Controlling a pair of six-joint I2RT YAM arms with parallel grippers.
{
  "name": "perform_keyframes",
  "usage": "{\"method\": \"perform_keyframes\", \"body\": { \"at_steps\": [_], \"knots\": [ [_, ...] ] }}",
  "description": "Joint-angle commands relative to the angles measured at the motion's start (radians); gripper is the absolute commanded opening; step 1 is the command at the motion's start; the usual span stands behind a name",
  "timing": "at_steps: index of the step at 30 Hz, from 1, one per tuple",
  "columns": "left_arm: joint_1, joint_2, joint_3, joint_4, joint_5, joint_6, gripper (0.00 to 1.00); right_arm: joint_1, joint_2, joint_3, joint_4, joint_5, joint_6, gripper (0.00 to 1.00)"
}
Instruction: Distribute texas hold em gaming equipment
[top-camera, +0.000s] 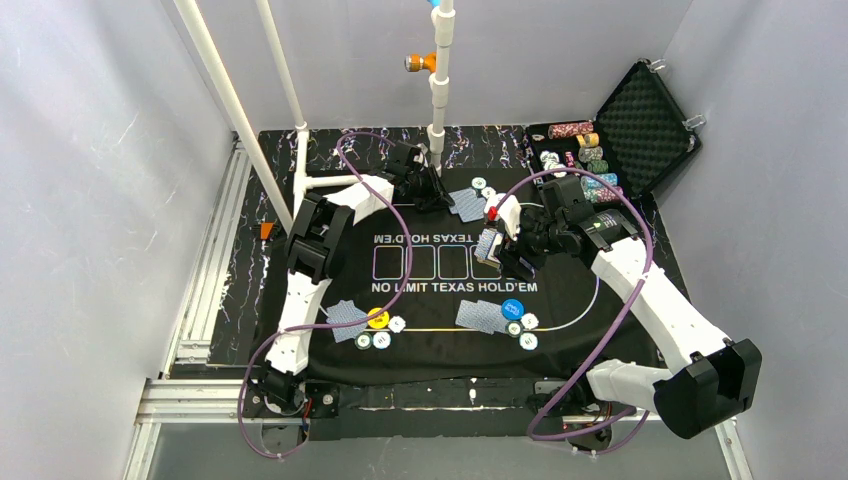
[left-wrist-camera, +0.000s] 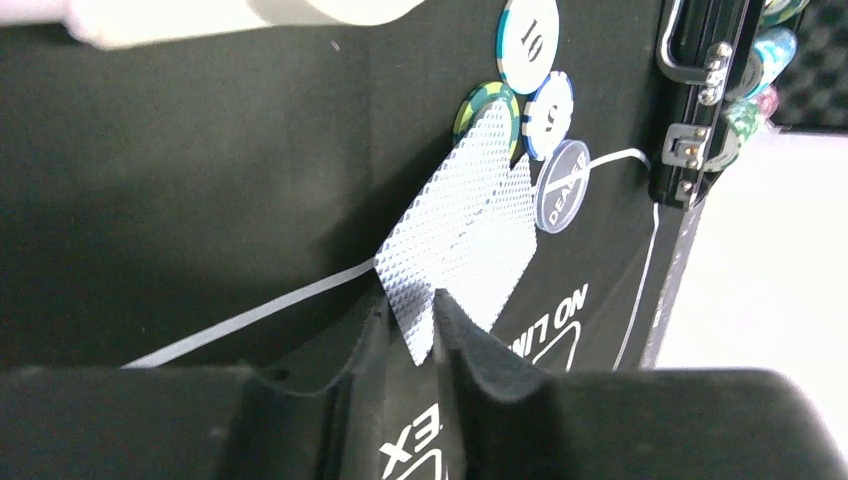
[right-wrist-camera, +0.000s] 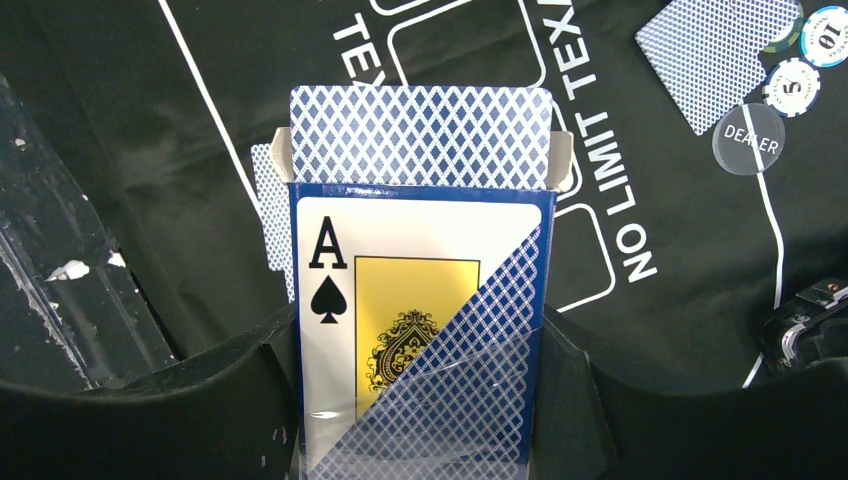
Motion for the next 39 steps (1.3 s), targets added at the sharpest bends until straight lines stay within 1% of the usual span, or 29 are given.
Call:
{"method": "perform_keyframes", "body": {
  "at_steps": [1, 3, 4, 5, 11, 13, 14, 15, 16, 19, 21, 23, 25, 27, 29, 32, 34, 35, 39],
  "knots": [
    [-0.001, -0.027, 0.027, -0.019, 0.011, 0.003, 0.3, -0.002, -0.005, 0.011, 0.023, -0.032, -0.007, 0.01],
    [0.0, -0.057, -0.002, -0.015, 0.007, 0.009, 0.4, -0.002, -0.007, 0.009, 0.024, -0.035, -0.007, 0.01],
    [0.002, -0.076, -0.019, -0.015, 0.002, 0.012, 0.47, -0.002, -0.007, 0.009, 0.025, -0.036, -0.007, 0.01],
    [0.003, -0.095, -0.037, -0.014, -0.002, 0.016, 0.52, -0.002, -0.008, 0.009, 0.025, -0.037, -0.005, 0.01],
    [0.026, -0.236, -0.153, -0.037, -0.032, 0.064, 0.76, 0.0, -0.01, 0.002, 0.035, -0.041, -0.005, 0.01],
    [0.035, -0.304, -0.206, -0.055, -0.01, 0.093, 0.82, 0.0, -0.01, 0.001, 0.035, -0.043, -0.009, 0.01],
    [0.038, -0.337, -0.226, -0.07, 0.001, 0.114, 0.88, 0.0, -0.01, 0.0, 0.034, -0.043, -0.011, 0.01],
    [0.039, -0.372, -0.251, -0.085, 0.018, 0.137, 0.96, 0.0, -0.008, 0.0, 0.032, -0.045, -0.013, 0.01],
    [0.04, -0.407, -0.274, -0.101, 0.042, 0.166, 0.98, 0.0, -0.007, 0.0, 0.031, -0.047, -0.015, 0.01],
    [0.041, -0.512, -0.338, -0.161, 0.135, 0.26, 0.98, 0.0, -0.007, -0.002, 0.03, -0.073, -0.022, 0.01],
    [0.041, -0.578, -0.369, -0.239, 0.193, 0.327, 0.98, 0.001, -0.007, -0.003, 0.026, -0.092, -0.029, 0.01],
    [0.042, -0.658, -0.425, -0.28, 0.21, 0.4, 0.98, 0.003, -0.012, -0.004, 0.024, -0.108, -0.038, 0.01],
    [0.049, -0.763, -0.52, -0.279, 0.212, 0.46, 0.98, 0.009, -0.017, -0.007, 0.025, -0.119, -0.047, 0.01],
    [0.063, -0.866, -0.571, -0.291, 0.235, 0.495, 0.98, 0.019, -0.019, -0.01, 0.029, -0.127, -0.051, 0.01],
    [0.078, -0.914, -0.576, -0.346, 0.274, 0.508, 0.98, 0.033, -0.018, -0.01, 0.038, -0.137, -0.052, 0.01],
    [0.088, -0.944, -0.551, -0.418, 0.457, 0.568, 0.98, 0.049, -0.009, -0.004, 0.048, -0.162, -0.05, 0.01],
    [0.09, -0.968, -0.559, -0.402, 0.571, 0.564, 0.98, 0.062, -0.005, 0.001, 0.05, -0.171, -0.052, 0.01],
    [0.089, -0.981, -0.575, -0.364, 0.617, 0.537, 0.98, 0.07, -0.005, 0.003, 0.049, -0.174, -0.053, 0.01],
    [0.067, -0.976, -0.621, -0.187, 0.669, 0.363, 0.97, 0.104, -0.01, 0.005, 0.049, -0.193, -0.052, 0.01]
  ]
}}
